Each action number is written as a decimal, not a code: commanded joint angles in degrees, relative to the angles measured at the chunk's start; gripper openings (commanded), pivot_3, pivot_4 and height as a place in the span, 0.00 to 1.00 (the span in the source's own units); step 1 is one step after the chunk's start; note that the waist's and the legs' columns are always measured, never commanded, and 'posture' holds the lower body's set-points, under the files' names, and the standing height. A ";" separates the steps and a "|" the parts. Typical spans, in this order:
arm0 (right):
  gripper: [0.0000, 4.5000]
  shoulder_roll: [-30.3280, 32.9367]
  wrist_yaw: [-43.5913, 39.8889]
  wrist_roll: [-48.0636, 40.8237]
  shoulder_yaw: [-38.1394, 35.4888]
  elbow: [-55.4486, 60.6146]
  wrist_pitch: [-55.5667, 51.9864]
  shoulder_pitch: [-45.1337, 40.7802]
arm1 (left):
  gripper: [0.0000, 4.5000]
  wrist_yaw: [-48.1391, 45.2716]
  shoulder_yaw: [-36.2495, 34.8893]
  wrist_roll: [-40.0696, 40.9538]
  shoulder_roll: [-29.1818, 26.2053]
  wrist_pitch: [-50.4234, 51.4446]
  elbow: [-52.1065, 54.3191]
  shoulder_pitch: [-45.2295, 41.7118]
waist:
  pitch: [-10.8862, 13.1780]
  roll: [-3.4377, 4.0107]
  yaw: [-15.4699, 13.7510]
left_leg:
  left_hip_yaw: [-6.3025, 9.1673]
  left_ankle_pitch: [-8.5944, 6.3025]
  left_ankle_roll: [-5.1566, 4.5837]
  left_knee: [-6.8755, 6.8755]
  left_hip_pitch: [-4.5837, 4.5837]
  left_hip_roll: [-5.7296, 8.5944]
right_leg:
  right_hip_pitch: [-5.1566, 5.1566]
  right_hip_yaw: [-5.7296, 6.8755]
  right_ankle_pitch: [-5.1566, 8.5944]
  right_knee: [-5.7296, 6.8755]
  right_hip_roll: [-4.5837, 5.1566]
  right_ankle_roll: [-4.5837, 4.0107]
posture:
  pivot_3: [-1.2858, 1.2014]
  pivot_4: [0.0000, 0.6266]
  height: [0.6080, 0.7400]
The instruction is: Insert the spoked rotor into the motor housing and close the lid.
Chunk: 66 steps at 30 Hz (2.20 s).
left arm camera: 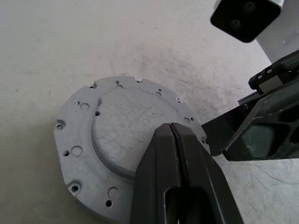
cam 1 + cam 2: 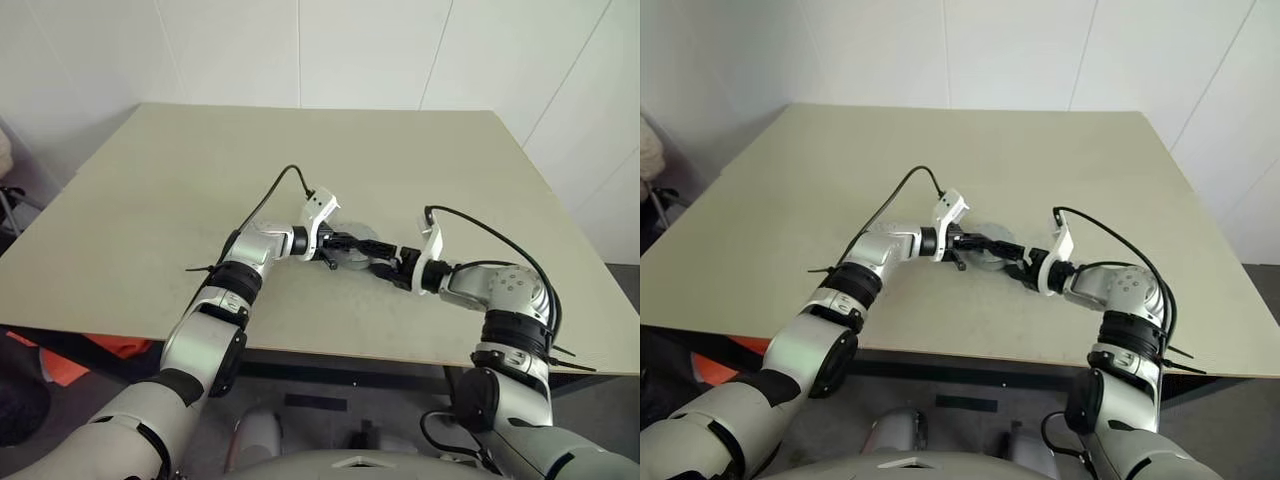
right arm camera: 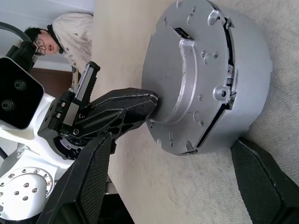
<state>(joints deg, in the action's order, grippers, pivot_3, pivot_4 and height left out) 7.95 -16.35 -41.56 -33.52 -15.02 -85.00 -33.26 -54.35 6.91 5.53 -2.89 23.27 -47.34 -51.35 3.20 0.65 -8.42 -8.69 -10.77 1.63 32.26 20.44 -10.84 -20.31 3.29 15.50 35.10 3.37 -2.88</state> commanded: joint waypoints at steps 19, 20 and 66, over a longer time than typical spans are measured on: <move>0.99 -2.43 2.63 -0.31 -0.07 -4.66 13.66 0.09 | 0.00 1.64 -0.88 0.64 -2.94 0.68 -0.41 0.69 | 0.00 0.00 1.02 | -0.01 0.18 0.27 -0.06 -0.32 0.01 | 0.16 -0.06 0.11 0.12 0.02 -0.26 | 0.52 0.00 1.00; 0.99 -2.36 2.82 -0.31 -0.21 -5.23 14.28 0.08 | 0.00 1.66 -0.83 0.65 -2.95 0.68 -0.35 0.73 | 0.01 0.00 1.02 | -0.01 0.18 0.27 -0.05 -0.33 0.01 | 0.18 -0.06 0.11 0.12 0.02 -0.26 | 0.52 0.00 1.00; 0.27 -2.87 3.00 -1.91 4.99 -14.06 21.51 0.69 | 0.00 2.61 -0.34 1.28 -2.51 1.44 1.34 2.23 | -0.12 -0.01 1.33 | -0.23 0.68 0.80 -1.18 -0.71 -0.05 | 0.19 -0.04 -0.09 -0.38 -0.02 -0.34 | 0.52 0.00 1.00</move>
<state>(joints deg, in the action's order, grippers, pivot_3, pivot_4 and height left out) 5.85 -16.09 -45.11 -30.49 -28.23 -62.30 -33.40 -52.10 5.54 7.60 -5.45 23.78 -45.58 -49.38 3.08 0.64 -7.09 -8.92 -10.10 2.42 31.08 19.74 -10.89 -20.14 3.25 15.40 34.72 3.35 -3.22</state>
